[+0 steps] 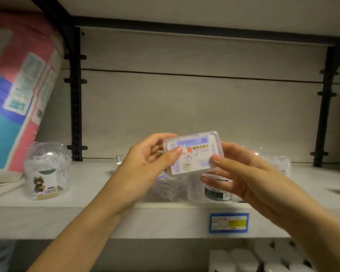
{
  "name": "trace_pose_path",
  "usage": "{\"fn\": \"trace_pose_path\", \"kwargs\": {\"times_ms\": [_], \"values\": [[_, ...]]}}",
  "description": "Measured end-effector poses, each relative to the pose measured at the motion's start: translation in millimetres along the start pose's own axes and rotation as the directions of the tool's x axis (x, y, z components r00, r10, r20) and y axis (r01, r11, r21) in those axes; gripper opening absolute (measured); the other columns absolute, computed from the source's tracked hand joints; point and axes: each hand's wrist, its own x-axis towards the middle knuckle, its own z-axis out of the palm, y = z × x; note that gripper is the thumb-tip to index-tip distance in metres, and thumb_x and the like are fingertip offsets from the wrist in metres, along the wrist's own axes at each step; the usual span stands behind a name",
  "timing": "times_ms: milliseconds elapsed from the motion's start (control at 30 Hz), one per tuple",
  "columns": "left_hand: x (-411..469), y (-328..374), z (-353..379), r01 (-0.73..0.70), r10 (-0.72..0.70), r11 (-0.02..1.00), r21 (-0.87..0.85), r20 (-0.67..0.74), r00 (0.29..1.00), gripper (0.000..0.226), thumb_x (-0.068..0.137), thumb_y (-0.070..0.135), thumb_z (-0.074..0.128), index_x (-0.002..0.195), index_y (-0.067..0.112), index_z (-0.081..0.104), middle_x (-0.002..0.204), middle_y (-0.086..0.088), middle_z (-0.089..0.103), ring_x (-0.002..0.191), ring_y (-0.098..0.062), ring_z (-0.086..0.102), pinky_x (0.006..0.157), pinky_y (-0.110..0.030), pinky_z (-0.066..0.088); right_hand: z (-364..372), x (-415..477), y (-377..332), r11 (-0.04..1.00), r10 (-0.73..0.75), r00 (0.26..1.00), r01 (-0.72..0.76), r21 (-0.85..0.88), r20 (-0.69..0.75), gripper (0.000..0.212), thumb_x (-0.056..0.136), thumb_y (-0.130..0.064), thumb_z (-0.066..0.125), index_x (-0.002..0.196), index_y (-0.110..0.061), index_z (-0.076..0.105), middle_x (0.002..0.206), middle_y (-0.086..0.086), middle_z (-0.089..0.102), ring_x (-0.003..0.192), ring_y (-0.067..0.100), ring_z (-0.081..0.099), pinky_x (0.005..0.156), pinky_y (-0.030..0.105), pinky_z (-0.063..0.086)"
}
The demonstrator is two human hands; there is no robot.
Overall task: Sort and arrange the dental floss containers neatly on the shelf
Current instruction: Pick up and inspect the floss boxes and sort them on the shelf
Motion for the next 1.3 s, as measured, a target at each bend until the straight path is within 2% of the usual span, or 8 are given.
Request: {"fn": "trace_pose_path", "kwargs": {"times_ms": [233, 333, 533, 767, 933, 1067, 1200, 1300], "values": [[7, -1, 13, -0.090, 0.091, 0.995, -0.031, 0.016, 0.996, 0.037, 0.064, 0.020, 0.066, 0.101, 0.013, 0.065, 0.092, 0.000, 0.074, 0.080, -0.006, 0.070, 0.066, -0.014, 0.053, -16, -10, -1, 0.840, -0.218, 0.970, 0.129, -0.526, -0.110, 0.049, 0.072, -0.045, 0.058, 0.119, -0.042, 0.048, 0.110, -0.013, 0.065, 0.098, 0.003, 0.064, 0.082, 0.029, 0.056], [8, 0, 37, -0.115, 0.111, 0.993, 0.037, 0.087, 0.990, 0.037, 0.064, 0.021, 0.067, 0.101, 0.020, 0.067, 0.094, 0.000, 0.075, 0.081, -0.010, 0.071, 0.066, -0.015, 0.054, -34, -26, -5, 0.820, -0.250, 0.963, 0.155, -0.551, -0.102, 0.051, 0.073, -0.044, 0.059, 0.121, -0.045, 0.044, 0.109, -0.014, 0.063, 0.096, 0.002, 0.065, 0.080, 0.024, 0.056], [15, 5, 116, -0.159, 0.128, 0.968, 0.196, 0.162, 0.978, 0.041, 0.054, 0.038, 0.071, 0.094, 0.040, 0.070, 0.087, 0.004, 0.076, 0.075, -0.012, 0.073, 0.065, -0.021, 0.057, -111, -67, -13, 0.793, -0.286, 0.954, 0.186, -0.581, -0.085, 0.036, 0.083, -0.024, 0.061, 0.117, -0.031, 0.050, 0.105, -0.007, 0.065, 0.096, 0.011, 0.066, 0.084, 0.033, 0.056], [40, 3, 248, -0.208, 0.166, 0.929, 0.305, 0.159, 0.973, 0.037, 0.058, 0.039, 0.073, 0.094, 0.035, 0.070, 0.086, 0.000, 0.073, 0.076, -0.017, 0.071, 0.070, -0.037, 0.060, -247, -105, -39, 0.714, -0.315, 0.948, 0.201, -0.671, -0.052, 0.039, 0.072, -0.040, 0.061, 0.110, -0.033, 0.055, 0.108, -0.013, 0.064, 0.098, 0.005, 0.065, 0.080, 0.027, 0.057], [75, -27, 328, -0.163, 0.121, 0.910, 0.381, 0.132, 0.984, 0.032, 0.070, 0.018, 0.078, 0.099, 0.024, 0.068, 0.086, 0.007, 0.068, 0.071, -0.001, 0.060, 0.068, -0.010, 0.050, -335, -109, -49, 0.547, -0.287, 0.958, 0.140, -0.825, -0.028, 0.045, 0.064, -0.057, 0.056, 0.107, -0.045, 0.051, 0.107, -0.022, 0.061, 0.101, -0.005, 0.059, 0.079, 0.019, 0.054], [86, -52, 356, -0.132, 0.084, 0.888, 0.441, 0.127, 0.988, 0.031, 0.071, 0.020, 0.078, 0.099, 0.024, 0.067, 0.088, 0.011, 0.067, 0.073, 0.002, 0.059, 0.072, -0.010, 0.049, -372, -103, -32, 0.499, -0.264, 0.964, 0.130, -0.857, -0.007, 0.046, 0.062, -0.061, 0.052, 0.105, -0.043, 0.050, 0.101, -0.022, 0.060, 0.098, -0.009, 0.057, 0.079, 0.015, 0.052], [86, -69, 360, -0.132, 0.070, 0.809, 0.572, 0.128, 0.989, 0.032, 0.072, 0.031, 0.076, 0.102, 0.028, 0.067, 0.101, 0.009, 0.068, 0.092, -0.005, 0.059, 0.084, -0.020, 0.049, -390, -94, -15, 0.471, -0.240, 0.970, 0.137, -0.871, 0.023, 0.042, 0.064, -0.062, 0.051, 0.102, -0.045, 0.050, 0.101, -0.024, 0.059, 0.098, -0.007, 0.056, 0.085, 0.022, 0.051], [88, -76, 358, -0.128, 0.037, 0.787, 0.603, 0.162, 0.986, 0.031, 0.074, 0.035, 0.074, 0.103, 0.030, 0.066, 0.109, 0.010, 0.062, 0.104, -0.003, 0.053, 0.092, -0.016, 0.042, -395, -89, -7, 0.463, -0.260, 0.965, 0.165, -0.871, 0.044, 0.040, 0.063, -0.064, 0.049, 0.098, -0.045, 0.051, 0.102, -0.026, 0.053, 0.101, -0.006, 0.051, 0.088, 0.023, 0.048]]}}
